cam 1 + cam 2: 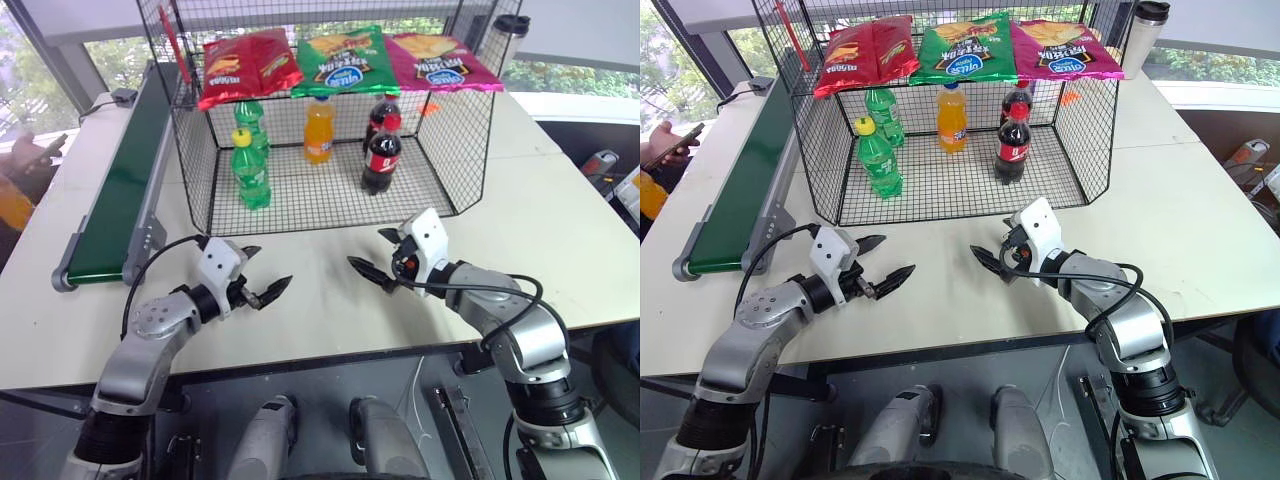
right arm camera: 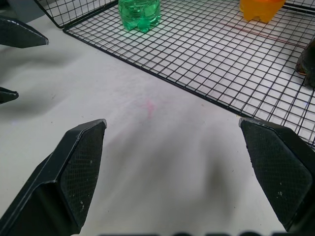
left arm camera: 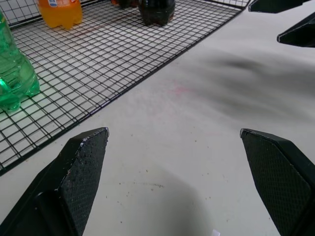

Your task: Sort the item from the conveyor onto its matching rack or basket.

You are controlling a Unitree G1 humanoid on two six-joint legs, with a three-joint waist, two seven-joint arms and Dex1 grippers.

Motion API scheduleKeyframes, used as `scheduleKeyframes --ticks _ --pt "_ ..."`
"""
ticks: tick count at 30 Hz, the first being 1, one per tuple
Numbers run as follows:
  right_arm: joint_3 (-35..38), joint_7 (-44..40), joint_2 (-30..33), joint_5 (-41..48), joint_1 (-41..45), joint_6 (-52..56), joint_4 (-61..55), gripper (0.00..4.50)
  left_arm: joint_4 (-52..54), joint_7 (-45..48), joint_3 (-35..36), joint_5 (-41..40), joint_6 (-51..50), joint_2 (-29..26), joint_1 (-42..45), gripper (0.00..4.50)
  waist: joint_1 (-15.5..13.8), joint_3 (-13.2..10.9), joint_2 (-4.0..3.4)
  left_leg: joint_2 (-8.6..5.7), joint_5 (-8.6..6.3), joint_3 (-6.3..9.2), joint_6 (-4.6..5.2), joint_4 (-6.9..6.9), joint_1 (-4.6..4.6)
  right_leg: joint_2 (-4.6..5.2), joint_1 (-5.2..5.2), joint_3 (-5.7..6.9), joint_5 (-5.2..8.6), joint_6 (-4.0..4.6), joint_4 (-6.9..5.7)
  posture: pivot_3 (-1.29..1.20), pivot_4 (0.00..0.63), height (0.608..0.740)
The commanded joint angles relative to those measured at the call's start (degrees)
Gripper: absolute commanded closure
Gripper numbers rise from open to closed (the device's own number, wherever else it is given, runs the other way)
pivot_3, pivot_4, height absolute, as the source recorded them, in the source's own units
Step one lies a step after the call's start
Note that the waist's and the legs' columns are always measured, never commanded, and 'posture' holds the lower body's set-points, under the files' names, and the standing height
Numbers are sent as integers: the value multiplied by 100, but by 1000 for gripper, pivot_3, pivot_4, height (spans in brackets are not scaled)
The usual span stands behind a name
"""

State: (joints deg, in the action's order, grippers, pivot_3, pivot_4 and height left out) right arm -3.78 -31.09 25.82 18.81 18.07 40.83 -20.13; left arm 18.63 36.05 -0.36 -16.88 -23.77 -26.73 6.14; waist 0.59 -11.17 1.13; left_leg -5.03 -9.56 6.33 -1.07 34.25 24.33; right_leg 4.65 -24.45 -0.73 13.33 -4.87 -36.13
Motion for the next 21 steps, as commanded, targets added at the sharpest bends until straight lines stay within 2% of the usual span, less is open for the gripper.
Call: scheduleKeyframes --ticks 1,21 --pt "45 -14 14 59 46 -44 -256 23 248 -32 61 -53 206 51 -16 0 0 0 0 0 0 0 0 0 0 0 0 0 0 0 0 0 150 739" --pt "85 -149 95 62 70 -97 -210 23 214 -174 -29 278 441 40 -25 0 -1 0 0 0 0 0 0 0 0 0 0 1 0 0 0 0 150 739"
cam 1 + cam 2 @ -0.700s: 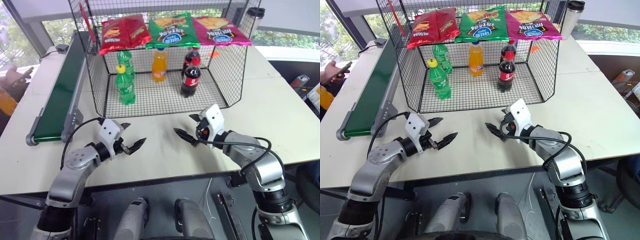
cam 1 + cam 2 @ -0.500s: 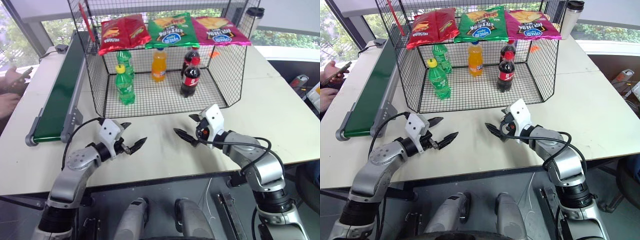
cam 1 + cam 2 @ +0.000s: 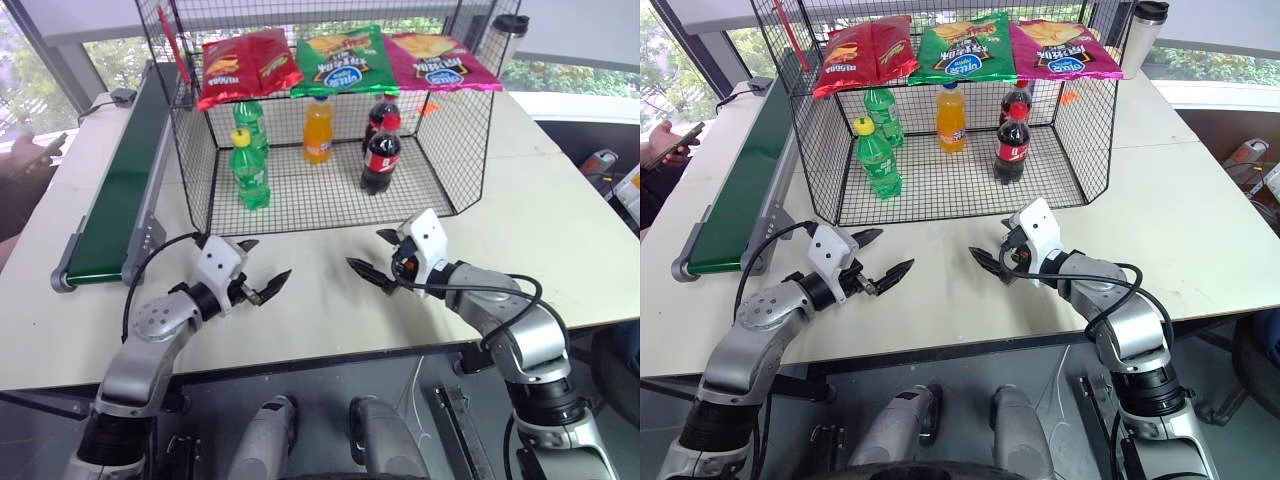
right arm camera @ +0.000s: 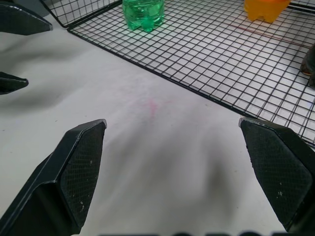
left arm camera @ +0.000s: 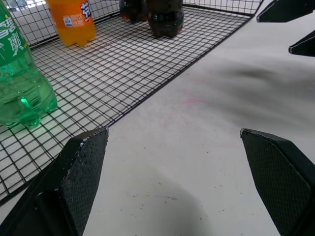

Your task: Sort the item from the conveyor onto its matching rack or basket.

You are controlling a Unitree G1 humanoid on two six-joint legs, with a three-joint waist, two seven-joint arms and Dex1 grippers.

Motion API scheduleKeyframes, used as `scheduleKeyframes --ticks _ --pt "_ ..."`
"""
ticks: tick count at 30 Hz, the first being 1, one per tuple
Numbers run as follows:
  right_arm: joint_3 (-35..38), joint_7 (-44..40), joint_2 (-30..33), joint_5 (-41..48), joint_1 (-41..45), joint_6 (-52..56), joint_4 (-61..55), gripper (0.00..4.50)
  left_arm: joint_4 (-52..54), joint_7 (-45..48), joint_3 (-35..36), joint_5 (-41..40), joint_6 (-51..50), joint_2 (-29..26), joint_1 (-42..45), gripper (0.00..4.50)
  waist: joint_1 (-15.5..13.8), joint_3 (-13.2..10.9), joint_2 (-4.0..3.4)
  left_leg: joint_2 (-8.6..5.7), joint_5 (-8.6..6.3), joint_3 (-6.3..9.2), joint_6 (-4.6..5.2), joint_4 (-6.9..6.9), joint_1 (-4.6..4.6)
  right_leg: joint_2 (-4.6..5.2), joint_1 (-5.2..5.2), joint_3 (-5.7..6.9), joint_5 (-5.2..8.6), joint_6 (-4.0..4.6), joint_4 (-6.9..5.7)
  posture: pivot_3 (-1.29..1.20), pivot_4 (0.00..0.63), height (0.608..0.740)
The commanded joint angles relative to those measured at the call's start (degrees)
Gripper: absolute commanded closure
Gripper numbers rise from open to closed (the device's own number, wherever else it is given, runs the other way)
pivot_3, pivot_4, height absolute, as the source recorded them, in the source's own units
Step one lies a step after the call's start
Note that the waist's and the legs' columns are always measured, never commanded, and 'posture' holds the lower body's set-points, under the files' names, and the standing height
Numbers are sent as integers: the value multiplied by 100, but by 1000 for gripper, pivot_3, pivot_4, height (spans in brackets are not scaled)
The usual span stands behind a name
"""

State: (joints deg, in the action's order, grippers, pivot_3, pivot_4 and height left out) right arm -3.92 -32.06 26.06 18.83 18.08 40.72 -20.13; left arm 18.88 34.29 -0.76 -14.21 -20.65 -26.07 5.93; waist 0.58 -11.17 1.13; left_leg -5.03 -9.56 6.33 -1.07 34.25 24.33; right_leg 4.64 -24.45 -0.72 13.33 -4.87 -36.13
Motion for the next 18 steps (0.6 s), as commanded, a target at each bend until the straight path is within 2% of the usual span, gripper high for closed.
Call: scheduleKeyframes --ticks 1,18 --pt "99 -53 70 62 72 -84 -215 23 195 1 11 10 122 -29 -7 0 0 0 0 0 0 0 0 0 0 0 0 0 0 0 0 0 150 739" --pt "68 -150 75 8 143 -161 -168 23 417 -183 97 -16 -11 -1 -114 0 1 0 0 0 0 0 0 0 0 0 0 0 0 0 0 0 150 739"
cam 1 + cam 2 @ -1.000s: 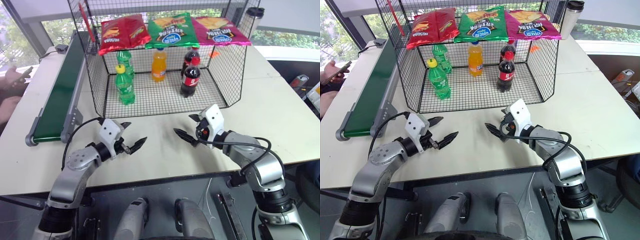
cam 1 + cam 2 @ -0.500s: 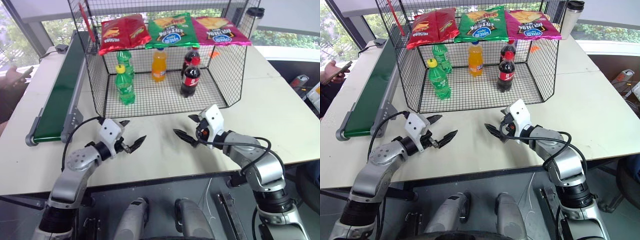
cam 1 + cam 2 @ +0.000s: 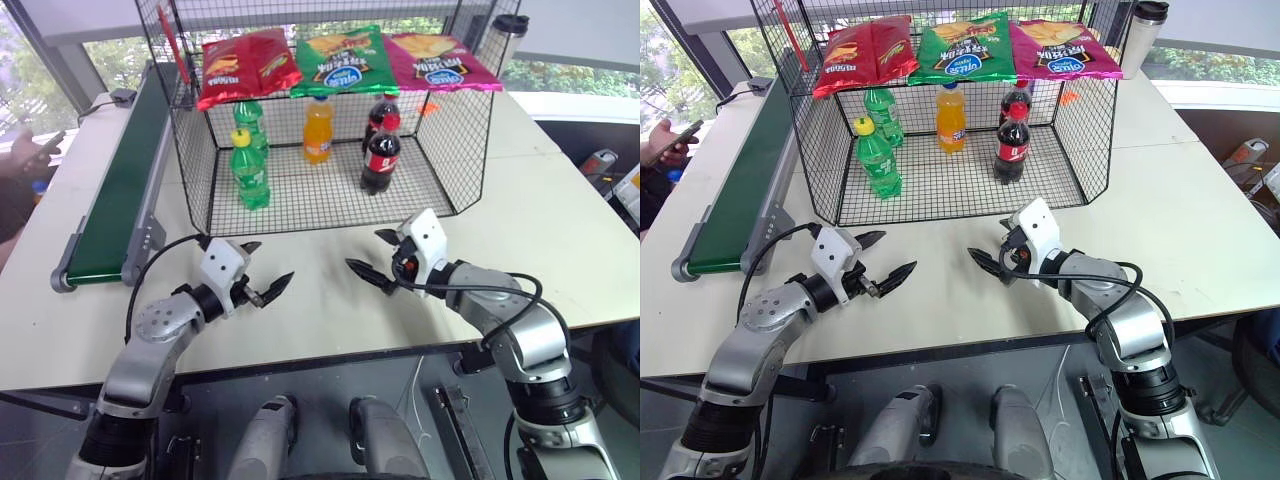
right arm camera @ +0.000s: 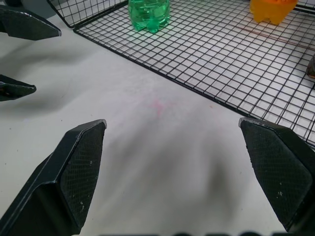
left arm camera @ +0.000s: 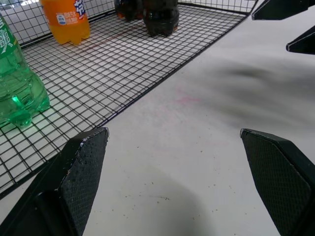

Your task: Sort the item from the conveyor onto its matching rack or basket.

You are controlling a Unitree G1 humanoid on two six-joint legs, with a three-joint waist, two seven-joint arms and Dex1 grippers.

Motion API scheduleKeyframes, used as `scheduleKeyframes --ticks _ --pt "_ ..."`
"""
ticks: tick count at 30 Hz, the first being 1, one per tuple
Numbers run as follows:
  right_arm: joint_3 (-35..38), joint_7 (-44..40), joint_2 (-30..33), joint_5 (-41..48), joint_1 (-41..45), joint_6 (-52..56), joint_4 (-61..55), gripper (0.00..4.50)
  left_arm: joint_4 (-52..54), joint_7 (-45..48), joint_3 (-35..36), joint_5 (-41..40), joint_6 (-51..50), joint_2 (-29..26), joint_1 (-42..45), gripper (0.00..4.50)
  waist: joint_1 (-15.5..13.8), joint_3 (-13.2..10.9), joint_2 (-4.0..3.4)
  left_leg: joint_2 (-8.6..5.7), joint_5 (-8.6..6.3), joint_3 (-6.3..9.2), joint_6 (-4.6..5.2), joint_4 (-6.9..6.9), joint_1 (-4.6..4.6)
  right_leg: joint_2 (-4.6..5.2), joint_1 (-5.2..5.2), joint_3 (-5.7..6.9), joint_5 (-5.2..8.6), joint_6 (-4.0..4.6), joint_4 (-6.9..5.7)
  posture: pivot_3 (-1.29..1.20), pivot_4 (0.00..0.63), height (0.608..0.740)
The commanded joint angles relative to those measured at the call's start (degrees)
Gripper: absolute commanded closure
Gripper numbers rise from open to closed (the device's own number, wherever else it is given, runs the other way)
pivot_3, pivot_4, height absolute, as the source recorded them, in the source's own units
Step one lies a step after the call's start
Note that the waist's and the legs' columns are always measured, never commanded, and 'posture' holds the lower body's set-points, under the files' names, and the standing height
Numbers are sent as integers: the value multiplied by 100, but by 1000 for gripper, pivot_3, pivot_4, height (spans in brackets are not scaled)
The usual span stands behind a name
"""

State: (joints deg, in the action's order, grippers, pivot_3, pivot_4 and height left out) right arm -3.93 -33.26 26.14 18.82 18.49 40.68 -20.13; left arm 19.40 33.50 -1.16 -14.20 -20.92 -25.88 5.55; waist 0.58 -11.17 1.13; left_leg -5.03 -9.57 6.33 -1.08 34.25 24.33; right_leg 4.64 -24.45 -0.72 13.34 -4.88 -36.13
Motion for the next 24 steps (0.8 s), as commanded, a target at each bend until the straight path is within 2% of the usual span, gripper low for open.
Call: scheduleKeyframes --ticks 1,3,10,19,24 --pt "77 -32 73 -3 123 -176 -142 23 420 -138 170 -31 -28 -31 -111 0 1 0 0 0 0 0 0 0 0 0 0 0 0 0 1 0 150 739" --pt "105 -73 86 35 184 -167 -127 23 595 -267 317 -19 -75 -73 -188 0 4 0 0 0 0 0 0 0 1 1 0 0 0 0 1 0 150 739" --pt "110 -416 191 345 386 -31 -256 23 1255 -890 1509 -665 -957 -43 -292 0 10 0 0 0 0 2 0 0 1 0 0 5 0 -1 1 0 150 739" --pt "70 -1112 415 952 679 119 -503 23 236 -818 3603 -1537 -1308 -783 -208 0 8 0 0 2 0 4 0 0 1 -2 -1 11 1 0 2 0 150 739" --pt "55 -1553 515 1337 793 101 -610 23 -104 -902 4134 -1838 -1480 -881 -315 0 -8 0 2 1 -2 3 -1 0 2 2 1 9 1 0 6 0 150 739"
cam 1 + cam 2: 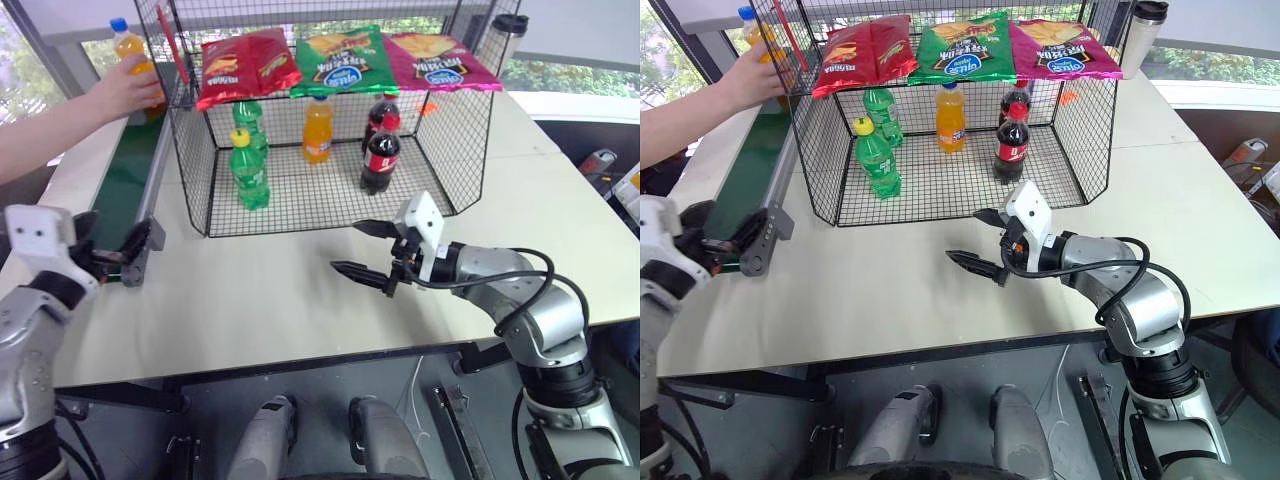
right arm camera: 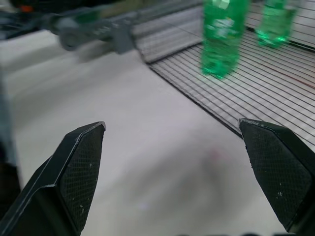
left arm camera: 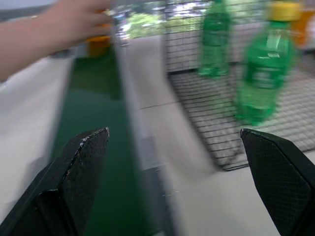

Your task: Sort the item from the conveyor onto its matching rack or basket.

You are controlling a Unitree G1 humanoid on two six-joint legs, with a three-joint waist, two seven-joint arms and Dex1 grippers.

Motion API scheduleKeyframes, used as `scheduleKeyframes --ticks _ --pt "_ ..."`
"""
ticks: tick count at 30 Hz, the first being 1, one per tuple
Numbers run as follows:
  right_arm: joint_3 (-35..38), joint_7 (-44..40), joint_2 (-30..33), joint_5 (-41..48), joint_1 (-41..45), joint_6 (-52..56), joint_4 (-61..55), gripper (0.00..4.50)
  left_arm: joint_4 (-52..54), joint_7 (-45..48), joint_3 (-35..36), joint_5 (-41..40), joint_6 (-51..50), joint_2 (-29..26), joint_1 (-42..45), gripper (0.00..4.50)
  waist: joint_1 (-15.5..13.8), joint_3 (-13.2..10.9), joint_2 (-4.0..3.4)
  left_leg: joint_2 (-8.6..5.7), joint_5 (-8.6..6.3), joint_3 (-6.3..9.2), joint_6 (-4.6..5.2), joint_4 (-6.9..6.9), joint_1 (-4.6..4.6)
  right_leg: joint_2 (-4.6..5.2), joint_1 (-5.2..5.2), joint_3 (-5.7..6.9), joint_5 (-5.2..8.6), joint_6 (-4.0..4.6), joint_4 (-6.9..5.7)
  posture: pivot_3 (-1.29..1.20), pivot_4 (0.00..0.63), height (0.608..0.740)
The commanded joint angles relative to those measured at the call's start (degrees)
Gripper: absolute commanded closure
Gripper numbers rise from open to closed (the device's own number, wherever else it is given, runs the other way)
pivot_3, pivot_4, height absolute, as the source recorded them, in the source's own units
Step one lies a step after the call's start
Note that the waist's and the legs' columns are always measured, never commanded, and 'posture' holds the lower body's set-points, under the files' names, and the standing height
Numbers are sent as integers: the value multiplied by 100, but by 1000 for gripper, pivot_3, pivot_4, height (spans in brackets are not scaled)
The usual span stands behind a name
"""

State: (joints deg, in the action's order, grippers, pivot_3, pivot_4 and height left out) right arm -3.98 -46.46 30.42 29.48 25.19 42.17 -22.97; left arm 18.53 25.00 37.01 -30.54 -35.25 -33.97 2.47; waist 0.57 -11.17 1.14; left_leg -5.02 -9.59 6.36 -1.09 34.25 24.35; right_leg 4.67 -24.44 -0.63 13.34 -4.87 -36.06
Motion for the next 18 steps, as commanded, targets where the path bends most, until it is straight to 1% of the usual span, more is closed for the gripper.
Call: scheduleKeyframes --ticks 1,5,11,16,18 --pt "40 -290 104 294 143 -76 -334 23 -56 -75 376 -269 -88 -74 1 0 -11 0 1 0 -1 2 -1 0 0 0 0 -2 0 0 0 0 150 739" --pt "3 -213 0 283 290 -120 -302 23 -221 -49 490 -394 -128 -131 -52 0 4 1 2 0 -8 2 -13 0 0 1 0 -4 0 1 0 0 150 739" --pt "-137 107 -236 58 466 -279 -191 23 -403 -44 442 -304 48 -207 -84 0 11 1 2 2 -9 2 -15 -3 1 1 -4 -6 0 2 0 0 150 739" --pt "-382 27 -215 -256 348 -713 -43 23 -510 -92 381 -268 133 -214 -38 0 0 1 2 1 -9 1 -15 -3 3 3 -4 -7 0 3 3 0 150 739" --pt "-415 -28 -183 -253 294 -746 -60 23 -544 -88 357 -262 153 -218 -30 0 1 1 2 1 -9 1 -15 -3 3 3 -4 -7 0 3 3 0 150 739"
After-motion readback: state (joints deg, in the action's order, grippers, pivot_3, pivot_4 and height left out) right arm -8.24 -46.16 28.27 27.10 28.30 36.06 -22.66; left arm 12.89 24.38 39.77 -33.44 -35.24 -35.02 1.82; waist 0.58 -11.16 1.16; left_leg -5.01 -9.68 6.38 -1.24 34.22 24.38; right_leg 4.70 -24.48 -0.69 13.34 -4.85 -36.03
